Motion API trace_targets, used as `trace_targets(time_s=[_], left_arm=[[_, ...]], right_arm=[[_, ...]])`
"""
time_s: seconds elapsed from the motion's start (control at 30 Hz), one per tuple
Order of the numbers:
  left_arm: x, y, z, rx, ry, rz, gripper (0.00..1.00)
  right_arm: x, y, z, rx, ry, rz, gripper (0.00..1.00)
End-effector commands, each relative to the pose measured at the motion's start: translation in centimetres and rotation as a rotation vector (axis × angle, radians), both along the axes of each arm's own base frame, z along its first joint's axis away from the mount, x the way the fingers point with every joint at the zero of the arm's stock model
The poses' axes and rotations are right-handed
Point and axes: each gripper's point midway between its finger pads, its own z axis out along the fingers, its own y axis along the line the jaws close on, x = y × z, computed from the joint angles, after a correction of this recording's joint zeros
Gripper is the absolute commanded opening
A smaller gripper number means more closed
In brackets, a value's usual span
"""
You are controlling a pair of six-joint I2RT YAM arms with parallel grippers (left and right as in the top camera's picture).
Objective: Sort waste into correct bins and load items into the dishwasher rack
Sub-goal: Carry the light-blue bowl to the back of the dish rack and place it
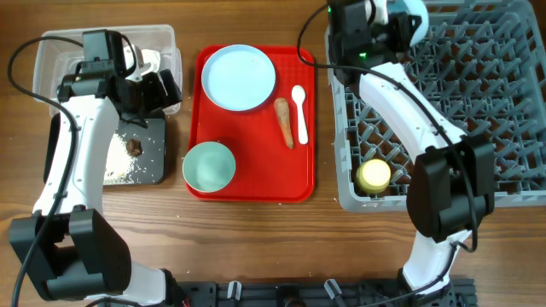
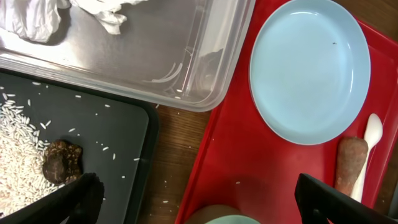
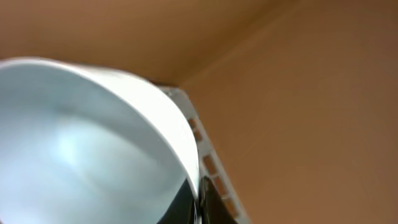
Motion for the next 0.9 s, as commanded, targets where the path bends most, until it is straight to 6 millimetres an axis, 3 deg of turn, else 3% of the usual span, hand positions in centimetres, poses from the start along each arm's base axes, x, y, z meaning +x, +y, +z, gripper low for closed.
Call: trace_targets(time_s=[0.0,0.27,0.43,0.7,0.87], left_arm=[[0.1,0.1,1.0,0.006,-0.028,0.002,1.0],[0.1,0.1,1.0,0.006,-0.028,0.002,1.0],[0.1,0.1,1.0,0.005,-0.028,0.001,1.0],[0.1,0.1,1.0,0.005,-0.028,0.001,1.0],[0.1,0.1,1.0,0.005,-0.028,0.001,1.0]], right_arm=[[1.5,0.3,-0.6,-0.184,0.214,0.026,0.04],[2.7,1.3,-4.6,-0.234,0.295,0.04,0.04],[3.0,3.0,-5.6,-0.239,0.309,0.083,0.04],[3.2,3.4,-7.5,-0.243,0.332,0.087,0.04],[3.0,6.3,-8.0,-0.251,0.329,0.139,0.09]])
